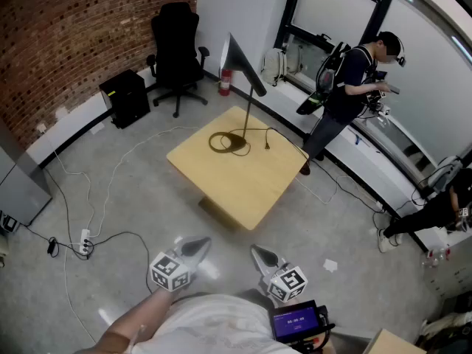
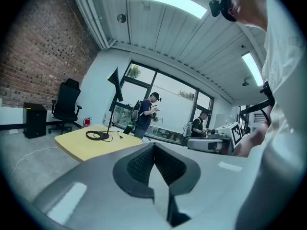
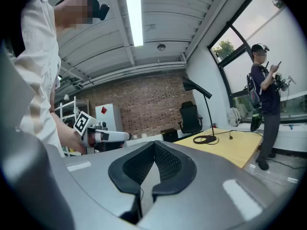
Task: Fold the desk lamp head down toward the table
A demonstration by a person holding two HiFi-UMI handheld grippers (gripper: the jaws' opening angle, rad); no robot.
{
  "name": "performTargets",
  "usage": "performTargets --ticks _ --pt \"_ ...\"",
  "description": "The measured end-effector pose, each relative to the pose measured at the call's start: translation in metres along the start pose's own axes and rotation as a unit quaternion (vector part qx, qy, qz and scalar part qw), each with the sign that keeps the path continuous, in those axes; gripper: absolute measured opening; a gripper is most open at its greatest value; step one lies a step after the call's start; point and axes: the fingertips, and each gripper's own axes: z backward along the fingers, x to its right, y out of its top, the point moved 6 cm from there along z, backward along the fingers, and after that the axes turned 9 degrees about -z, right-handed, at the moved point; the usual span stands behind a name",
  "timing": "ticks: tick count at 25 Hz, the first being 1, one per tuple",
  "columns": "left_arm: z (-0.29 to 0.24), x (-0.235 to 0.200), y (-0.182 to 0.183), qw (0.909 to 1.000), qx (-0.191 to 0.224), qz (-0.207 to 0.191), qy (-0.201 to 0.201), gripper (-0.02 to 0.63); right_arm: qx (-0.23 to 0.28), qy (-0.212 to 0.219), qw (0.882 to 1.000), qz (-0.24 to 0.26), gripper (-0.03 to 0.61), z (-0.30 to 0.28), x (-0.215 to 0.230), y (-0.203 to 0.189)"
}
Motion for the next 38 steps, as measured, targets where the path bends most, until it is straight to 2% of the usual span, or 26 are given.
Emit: performTargets --ticks 3,9,23,32,38 --pt "-0.004 -0.004 0.004 1.0 0.001 -0.006 0.004 0.002 0.015 -0.028 0.999 0.003 0.012 0.003 0.007 0.006" --pt "-0.001 -0.006 0.006 0.9999 0.002 -0.008 0.013 0.002 0.042 -0.022 0.999 0.01 0.014 0.003 0.006 0.016" --pt "0.01 -0.002 0.006 0.9997 0.007 -0.008 0.02 0.002 0.026 -0.023 0.999 0.017 0.012 0.006 -0.006 0.009" --pt "0.018 -0.005 -0.001 0.9994 -0.002 0.004 0.033 0.002 0.018 -0.017 1.0 0.003 0.012 0.003 -0.009 0.002" --pt "0.016 -0.021 0.004 0.9987 -0.003 -0.007 0.05 0.002 0.008 0.003 1.0 -0.008 0.012 -0.022 -0.001 -0.001"
